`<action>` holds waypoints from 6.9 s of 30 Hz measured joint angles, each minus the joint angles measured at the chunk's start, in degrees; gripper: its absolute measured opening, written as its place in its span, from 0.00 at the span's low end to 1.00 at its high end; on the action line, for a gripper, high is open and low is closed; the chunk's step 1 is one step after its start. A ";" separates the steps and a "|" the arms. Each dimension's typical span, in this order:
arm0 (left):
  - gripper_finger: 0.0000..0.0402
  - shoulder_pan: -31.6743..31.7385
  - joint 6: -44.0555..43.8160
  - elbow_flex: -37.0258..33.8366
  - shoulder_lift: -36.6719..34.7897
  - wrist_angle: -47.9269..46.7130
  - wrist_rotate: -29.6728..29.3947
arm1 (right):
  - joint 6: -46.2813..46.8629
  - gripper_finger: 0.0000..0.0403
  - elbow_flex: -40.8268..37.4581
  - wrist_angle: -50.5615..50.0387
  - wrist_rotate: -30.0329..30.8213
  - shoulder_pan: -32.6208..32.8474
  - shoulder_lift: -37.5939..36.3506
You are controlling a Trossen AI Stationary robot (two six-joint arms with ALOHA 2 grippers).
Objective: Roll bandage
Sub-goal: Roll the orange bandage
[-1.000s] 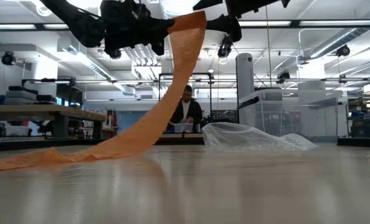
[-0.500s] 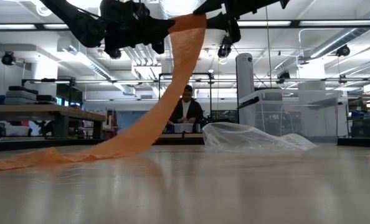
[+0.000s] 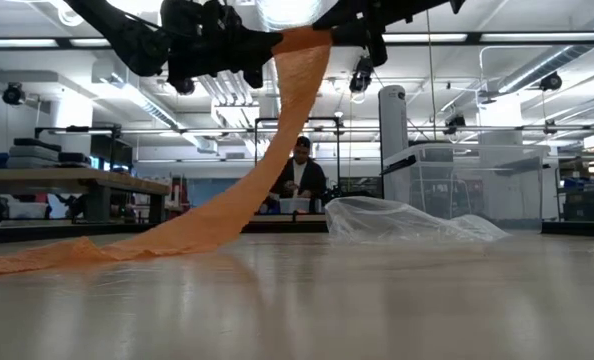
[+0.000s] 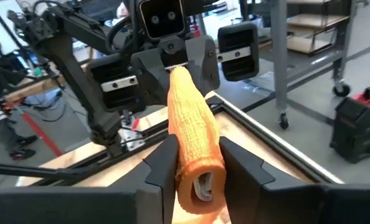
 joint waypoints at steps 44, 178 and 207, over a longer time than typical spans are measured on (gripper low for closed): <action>0.65 -1.43 12.93 0.11 0.02 -3.75 -1.08 | -1.51 0.22 -1.92 3.54 -2.27 0.04 -0.39; 0.00 -4.41 8.45 -2.82 0.94 -8.87 -9.21 | 6.22 0.17 1.07 10.43 2.16 4.63 -3.25; 0.50 -3.56 9.88 -2.25 -3.92 -12.45 -8.95 | -13.44 0.16 1.16 6.86 8.03 4.42 -3.91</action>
